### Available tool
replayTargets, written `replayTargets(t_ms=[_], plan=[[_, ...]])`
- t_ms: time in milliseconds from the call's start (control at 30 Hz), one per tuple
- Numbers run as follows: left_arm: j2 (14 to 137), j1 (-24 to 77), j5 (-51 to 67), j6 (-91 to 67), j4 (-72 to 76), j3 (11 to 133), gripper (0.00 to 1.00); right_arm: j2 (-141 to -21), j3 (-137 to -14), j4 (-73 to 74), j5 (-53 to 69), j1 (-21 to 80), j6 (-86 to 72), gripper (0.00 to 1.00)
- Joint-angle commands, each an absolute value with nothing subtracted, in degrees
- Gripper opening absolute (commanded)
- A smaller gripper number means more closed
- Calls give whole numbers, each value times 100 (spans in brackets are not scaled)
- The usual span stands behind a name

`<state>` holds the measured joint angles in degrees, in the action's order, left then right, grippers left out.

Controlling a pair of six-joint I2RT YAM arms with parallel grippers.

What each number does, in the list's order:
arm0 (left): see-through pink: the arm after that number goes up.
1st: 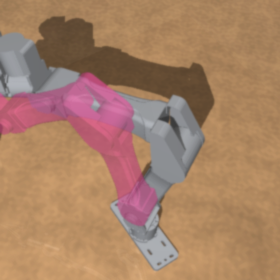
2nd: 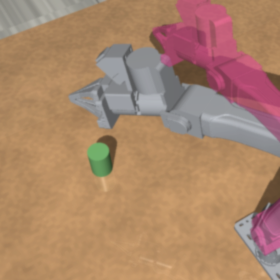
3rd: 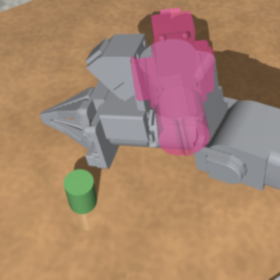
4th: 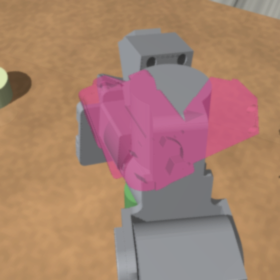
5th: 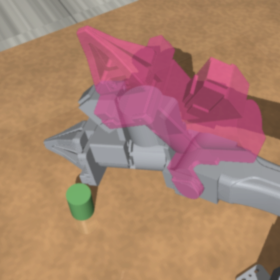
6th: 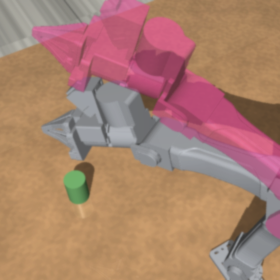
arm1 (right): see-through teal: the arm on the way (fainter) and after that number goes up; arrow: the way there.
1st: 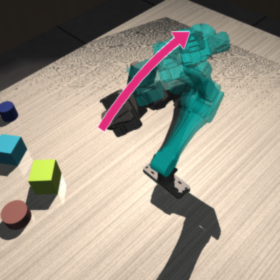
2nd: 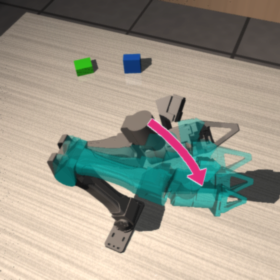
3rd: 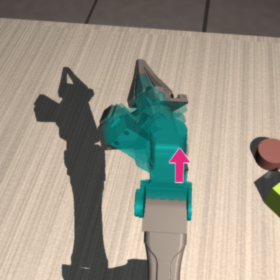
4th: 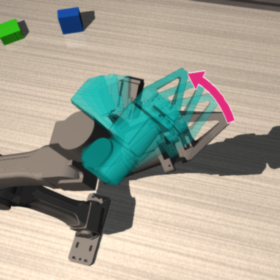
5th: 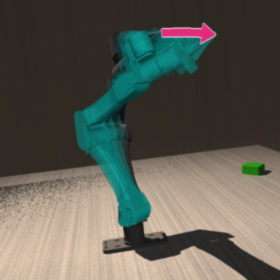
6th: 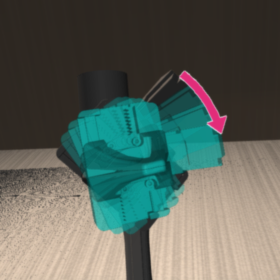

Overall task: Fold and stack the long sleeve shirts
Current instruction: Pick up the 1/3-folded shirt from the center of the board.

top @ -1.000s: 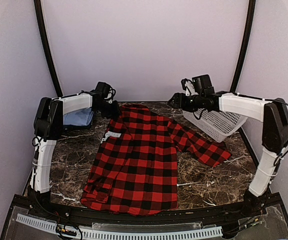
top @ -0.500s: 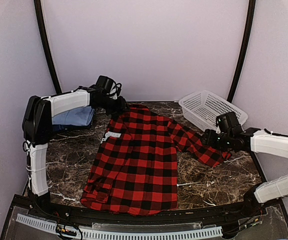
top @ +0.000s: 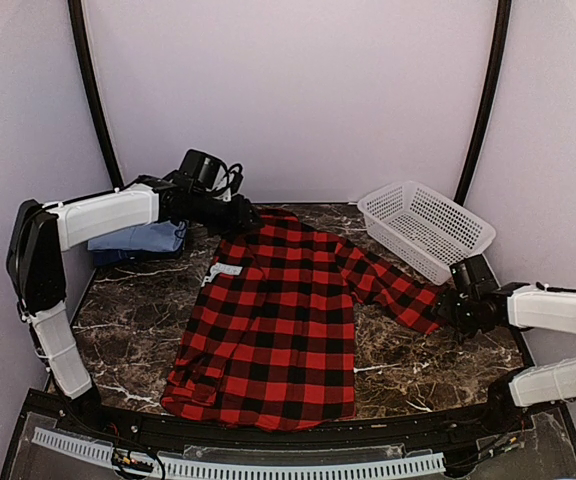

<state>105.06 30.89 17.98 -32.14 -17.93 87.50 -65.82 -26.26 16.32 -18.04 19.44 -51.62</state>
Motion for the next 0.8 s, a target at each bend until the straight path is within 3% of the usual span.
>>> replayTargets(t_ms=[0, 233, 367, 467, 533, 767], plan=[[10050, 3093, 1765, -3284, -1669, 8461, 41, -6714, -2303, 752, -1515, 1487, -5247, 72], [9931, 3093, 1776, -3309, -1695, 8309, 40, -7408, -2139, -277, -1304, 1148, -5174, 70], [9922, 3094, 1835, -3362, -1660, 8231, 40, -7604, -2125, -500, -1283, 1126, -5129, 46], [9912, 3089, 1847, -3373, -1685, 8207, 40, -7535, -2155, -411, -1193, 1130, -5004, 16], [9906, 3094, 1868, -3379, -1671, 8182, 40, -7368, -2190, -273, -1166, 1152, -4887, 3], [9903, 3095, 1920, -3359, -1721, 8148, 40, -6185, -2453, 440, -1637, 1958, -4834, 0]])
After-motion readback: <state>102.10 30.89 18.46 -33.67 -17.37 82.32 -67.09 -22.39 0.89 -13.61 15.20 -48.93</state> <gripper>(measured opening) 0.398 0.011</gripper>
